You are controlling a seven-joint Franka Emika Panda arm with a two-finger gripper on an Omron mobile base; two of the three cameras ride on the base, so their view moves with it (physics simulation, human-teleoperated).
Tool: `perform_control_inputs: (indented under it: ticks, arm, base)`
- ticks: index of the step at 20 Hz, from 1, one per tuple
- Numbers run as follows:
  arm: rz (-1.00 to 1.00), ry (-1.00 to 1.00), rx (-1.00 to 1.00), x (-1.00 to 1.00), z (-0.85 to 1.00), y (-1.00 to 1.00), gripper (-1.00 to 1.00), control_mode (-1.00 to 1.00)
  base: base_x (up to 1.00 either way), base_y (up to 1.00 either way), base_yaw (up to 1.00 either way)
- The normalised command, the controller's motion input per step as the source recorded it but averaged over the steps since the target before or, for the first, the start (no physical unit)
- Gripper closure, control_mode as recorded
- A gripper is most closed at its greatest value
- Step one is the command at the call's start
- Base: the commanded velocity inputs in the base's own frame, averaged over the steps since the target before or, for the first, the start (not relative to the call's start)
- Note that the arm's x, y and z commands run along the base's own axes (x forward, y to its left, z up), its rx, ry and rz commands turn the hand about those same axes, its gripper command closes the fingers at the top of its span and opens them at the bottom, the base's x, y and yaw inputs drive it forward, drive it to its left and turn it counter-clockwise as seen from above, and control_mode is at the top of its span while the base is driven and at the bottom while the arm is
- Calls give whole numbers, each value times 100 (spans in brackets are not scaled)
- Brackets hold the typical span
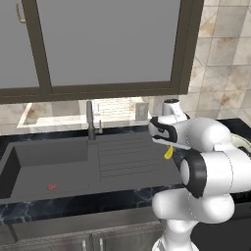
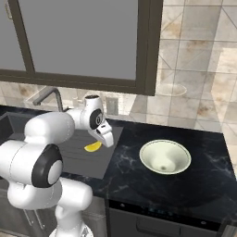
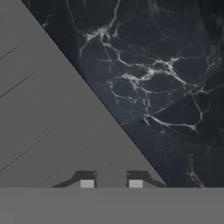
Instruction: Pick the mushrooms from the cabinet and place them in one bowl. Pick the lemon wedge from the sink and place it in the other bowl.
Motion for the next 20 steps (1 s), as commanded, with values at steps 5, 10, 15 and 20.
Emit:
perform_control_inputs:
  ticks: [5,10,15,20]
  arm:
    - [0,5,3,26,3,-46,100,-100]
    - [-3,10,4,24,22,-56,100,-100]
    - [-6,7,5,4,42,-42,100,-100]
    - [-4,3,3,0,45,-40,100,-100]
  base:
    - [0,0,0]
    - [0,0,0]
    - [0,0,0]
    - [0,0,0]
